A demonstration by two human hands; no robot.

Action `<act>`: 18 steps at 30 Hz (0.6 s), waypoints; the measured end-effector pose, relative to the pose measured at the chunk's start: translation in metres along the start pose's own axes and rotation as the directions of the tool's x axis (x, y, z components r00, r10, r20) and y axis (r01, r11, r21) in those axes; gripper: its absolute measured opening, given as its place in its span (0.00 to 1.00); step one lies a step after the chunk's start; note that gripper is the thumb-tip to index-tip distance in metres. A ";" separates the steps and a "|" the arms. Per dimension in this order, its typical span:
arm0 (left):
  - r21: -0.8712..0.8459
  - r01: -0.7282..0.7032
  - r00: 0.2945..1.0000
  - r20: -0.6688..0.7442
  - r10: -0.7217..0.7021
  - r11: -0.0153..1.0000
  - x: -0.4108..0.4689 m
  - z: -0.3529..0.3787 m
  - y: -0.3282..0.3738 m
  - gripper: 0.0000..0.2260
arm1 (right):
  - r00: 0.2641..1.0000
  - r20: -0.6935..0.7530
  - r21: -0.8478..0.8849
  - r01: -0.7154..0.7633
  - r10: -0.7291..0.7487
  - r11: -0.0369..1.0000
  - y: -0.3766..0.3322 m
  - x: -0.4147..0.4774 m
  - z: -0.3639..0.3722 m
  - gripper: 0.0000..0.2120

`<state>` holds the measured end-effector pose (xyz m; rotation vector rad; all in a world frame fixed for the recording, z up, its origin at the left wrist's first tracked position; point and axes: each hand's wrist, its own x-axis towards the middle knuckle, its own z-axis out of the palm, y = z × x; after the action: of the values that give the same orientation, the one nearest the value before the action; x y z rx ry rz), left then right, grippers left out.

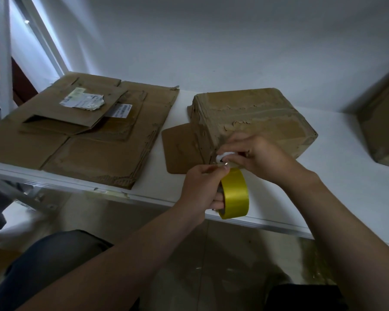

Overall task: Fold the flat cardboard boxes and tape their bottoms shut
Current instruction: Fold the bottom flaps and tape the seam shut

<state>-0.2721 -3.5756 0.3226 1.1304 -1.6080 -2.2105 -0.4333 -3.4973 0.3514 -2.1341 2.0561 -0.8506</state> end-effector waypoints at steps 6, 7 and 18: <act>0.015 0.006 1.000 0.030 -0.007 1.000 0.000 -0.003 0.002 0.14 | 0.999 0.030 -0.088 0.045 -0.042 0.995 0.000 -0.003 0.001 0.07; 0.017 0.007 0.999 0.033 -0.007 1.000 0.000 -0.003 0.002 0.14 | 0.998 0.034 -0.096 0.048 -0.045 0.994 0.000 -0.004 -0.002 0.07; 0.150 0.026 0.999 0.020 -0.029 0.988 0.000 -0.014 0.006 0.14 | 0.867 0.001 0.084 -0.496 0.498 0.864 0.029 -0.060 -0.024 0.06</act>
<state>-0.2647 -3.5885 0.3264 1.1765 -1.8045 -2.1564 -0.4673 -3.4368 0.3392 -1.4381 2.3682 -0.8562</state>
